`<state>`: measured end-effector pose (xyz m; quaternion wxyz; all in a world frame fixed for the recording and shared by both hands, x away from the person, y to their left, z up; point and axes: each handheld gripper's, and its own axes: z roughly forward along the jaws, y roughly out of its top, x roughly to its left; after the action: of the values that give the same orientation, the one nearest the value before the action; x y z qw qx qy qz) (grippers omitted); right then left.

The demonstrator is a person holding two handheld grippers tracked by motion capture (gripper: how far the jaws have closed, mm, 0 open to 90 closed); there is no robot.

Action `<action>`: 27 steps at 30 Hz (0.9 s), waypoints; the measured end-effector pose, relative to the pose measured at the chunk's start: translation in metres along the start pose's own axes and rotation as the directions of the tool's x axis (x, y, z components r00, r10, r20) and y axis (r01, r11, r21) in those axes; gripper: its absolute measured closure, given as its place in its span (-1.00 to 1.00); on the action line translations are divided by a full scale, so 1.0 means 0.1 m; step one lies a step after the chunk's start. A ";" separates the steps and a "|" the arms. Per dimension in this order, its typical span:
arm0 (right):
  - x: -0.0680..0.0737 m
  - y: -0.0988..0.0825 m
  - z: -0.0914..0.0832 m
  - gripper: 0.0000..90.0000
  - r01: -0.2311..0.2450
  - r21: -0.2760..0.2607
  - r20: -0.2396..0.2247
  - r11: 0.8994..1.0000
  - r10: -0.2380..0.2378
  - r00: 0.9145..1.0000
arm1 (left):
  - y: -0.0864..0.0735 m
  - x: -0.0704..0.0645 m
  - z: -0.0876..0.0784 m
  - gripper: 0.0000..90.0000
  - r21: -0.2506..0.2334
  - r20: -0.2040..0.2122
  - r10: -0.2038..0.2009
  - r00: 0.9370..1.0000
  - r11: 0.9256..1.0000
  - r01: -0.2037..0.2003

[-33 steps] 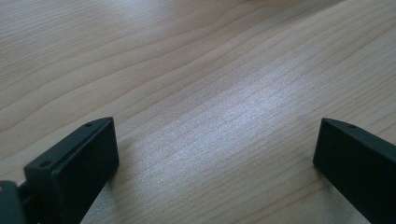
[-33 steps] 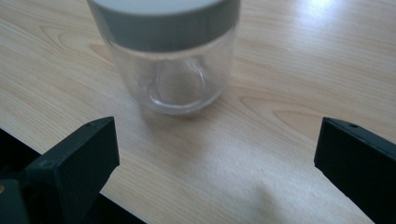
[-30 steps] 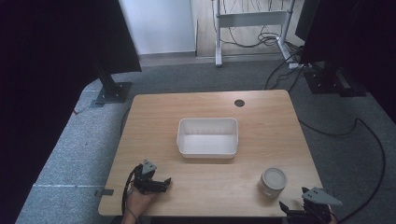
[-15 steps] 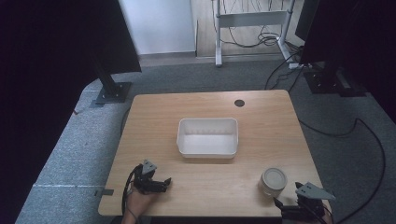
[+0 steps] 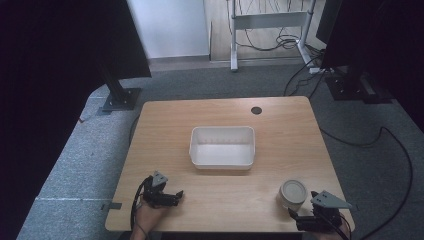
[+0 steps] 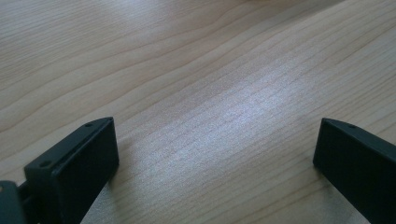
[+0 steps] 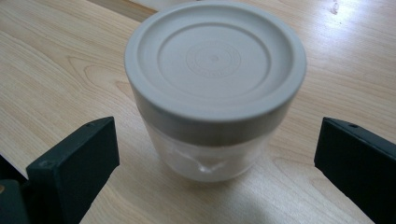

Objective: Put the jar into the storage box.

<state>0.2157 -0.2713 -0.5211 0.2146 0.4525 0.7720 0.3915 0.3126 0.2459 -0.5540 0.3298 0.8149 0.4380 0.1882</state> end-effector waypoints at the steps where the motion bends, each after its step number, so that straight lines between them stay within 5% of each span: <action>1: 0.00 0.01 0.01 -1.00 0.001 0.001 -0.002 1.000 -0.001 1.000 | 0.00 0.00 0.00 -1.00 0.002 0.000 0.002 1.000 1.000 -0.002; 27: 0.01 0.13 0.28 -0.99 0.003 0.039 -0.025 0.999 -0.002 1.000 | 0.00 0.00 0.00 -1.00 0.002 0.000 0.002 1.000 1.000 -0.002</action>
<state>0.2412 -0.2552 -0.5271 0.1965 0.4508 0.7827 0.3816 0.3126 0.2461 -0.5539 0.3286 0.8157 0.4375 0.1879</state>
